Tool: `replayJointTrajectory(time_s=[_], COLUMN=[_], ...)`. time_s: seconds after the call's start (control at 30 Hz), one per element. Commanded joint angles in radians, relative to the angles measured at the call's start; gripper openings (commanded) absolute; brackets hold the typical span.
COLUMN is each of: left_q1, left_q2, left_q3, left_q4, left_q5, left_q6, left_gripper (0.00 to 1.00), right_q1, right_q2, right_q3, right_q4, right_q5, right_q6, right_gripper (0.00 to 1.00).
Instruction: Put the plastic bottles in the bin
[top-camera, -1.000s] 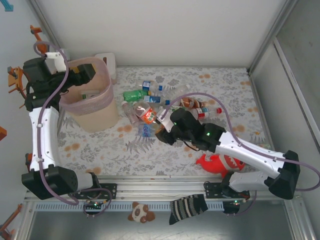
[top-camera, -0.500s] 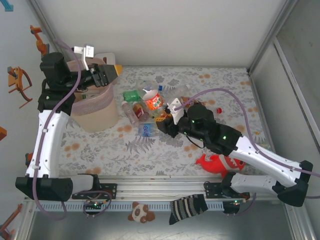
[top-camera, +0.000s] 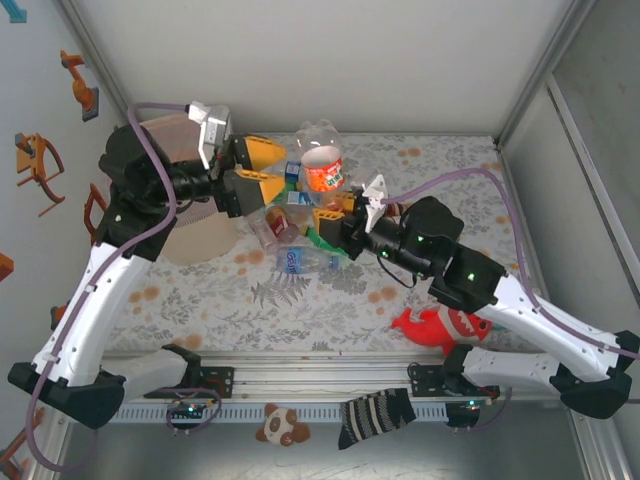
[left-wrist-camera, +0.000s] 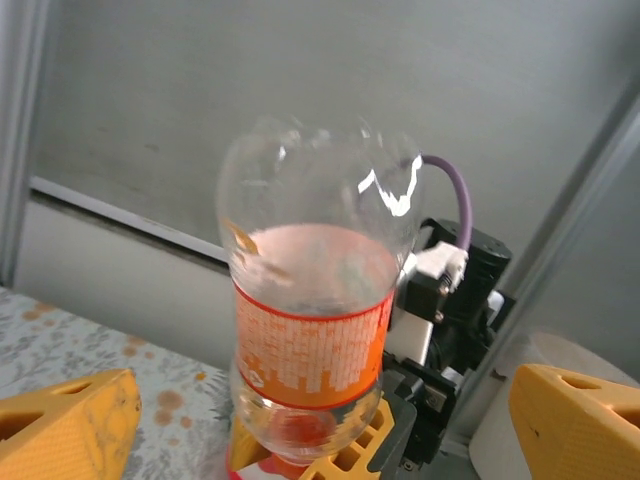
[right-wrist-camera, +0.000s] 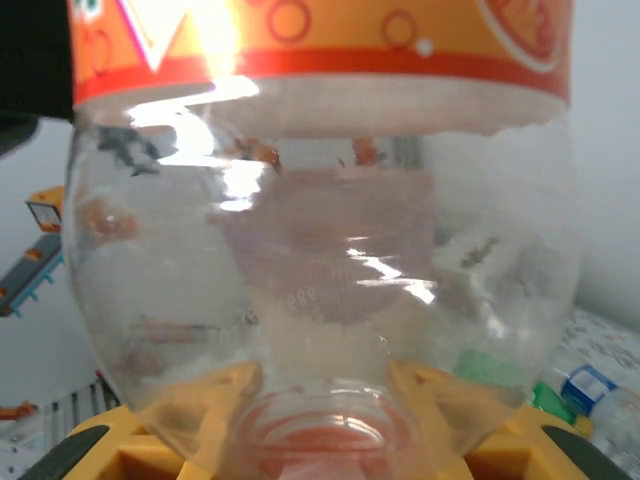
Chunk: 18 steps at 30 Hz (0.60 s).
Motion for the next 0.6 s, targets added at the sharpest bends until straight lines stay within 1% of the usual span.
replayJointTrajectory(time_s=[0.0,0.13,0.2,0.3,0.47,0.57], left_q1=[-0.050,-0.113,-0.144,-0.186,-0.222,-0.225], left_q2=[0.006,0.032,0.039,0.047,0.037,0.033], left_q3=[-0.003,0.007,-0.004,-0.011,-0.017,-0.020], left_q4=[0.050,0.103,0.188,0.268,0.276,0.286], left_q5=[0.001,-0.029,-0.025,-0.002,0.006,0.002], left_q6=[0.064,0.065,0.034,0.021,0.060,0.062], left_gripper=[0.95,0.93,0.89,0.83,0.73,0.69], right_q1=[0.006,0.007,0.007,0.007,0.006,0.008], right_q2=[0.000,0.020,0.027,0.027,0.022,0.022], right_q3=[0.052,0.065,0.065,0.058,0.045,0.044], right_q4=[0.085,0.121,0.133,0.140,0.159,0.156], right_q5=[-0.117,-0.230,-0.256,-0.249,-0.250,-0.248], right_q6=[0.043,0.070,0.086,0.099,0.115,0.118], right_gripper=[0.15,0.15,0.15,0.15,0.15,0.15])
